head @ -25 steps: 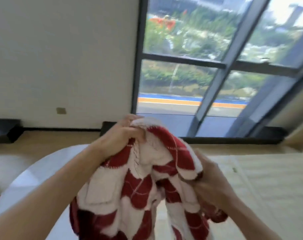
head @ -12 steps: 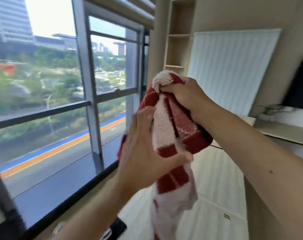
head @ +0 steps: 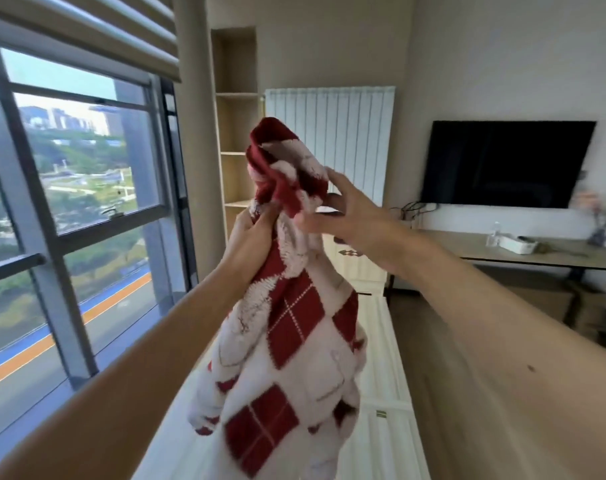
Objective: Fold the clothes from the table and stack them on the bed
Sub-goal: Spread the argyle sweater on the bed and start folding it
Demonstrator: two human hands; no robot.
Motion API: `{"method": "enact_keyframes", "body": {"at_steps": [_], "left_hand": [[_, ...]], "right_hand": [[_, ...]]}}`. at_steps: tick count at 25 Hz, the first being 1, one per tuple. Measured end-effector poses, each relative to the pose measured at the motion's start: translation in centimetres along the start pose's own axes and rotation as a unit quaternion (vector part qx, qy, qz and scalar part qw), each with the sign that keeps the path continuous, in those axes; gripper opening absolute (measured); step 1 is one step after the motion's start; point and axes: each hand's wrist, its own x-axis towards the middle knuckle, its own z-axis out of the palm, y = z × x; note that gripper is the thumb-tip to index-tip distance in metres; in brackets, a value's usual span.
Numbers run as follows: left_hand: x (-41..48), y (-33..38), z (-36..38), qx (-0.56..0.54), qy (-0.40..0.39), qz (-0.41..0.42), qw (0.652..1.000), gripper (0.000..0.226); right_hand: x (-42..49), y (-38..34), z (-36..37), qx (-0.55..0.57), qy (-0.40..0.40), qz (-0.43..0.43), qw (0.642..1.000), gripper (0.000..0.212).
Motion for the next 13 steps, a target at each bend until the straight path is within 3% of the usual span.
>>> {"method": "enact_keyframes", "body": {"at_steps": [2,6,10,13], "left_hand": [[0.6,0.2,1.0,-0.033,-0.051,-0.015,0.998,0.027],[1.1,0.5,1.9,-0.075,-0.111,-0.064,0.989,0.032],[0.2,1.4,2.4,-0.087,-0.077,-0.066,0.991,0.026],[-1.5,3.7,4.1,-0.074,-0.183,-0.070,0.978,0.054]], "right_hand": [[-0.1,1.2,-0.5,0.010,0.077,-0.010,0.997,0.067],[0.0,2.3,-2.6,0.141,0.115,-0.014,0.983,0.017],[-0.6,2.9,-3.4,0.196,0.123,-0.017,0.973,0.013],[-1.0,2.9,-3.5,0.222,0.155,-0.033,0.962,0.014]]}}
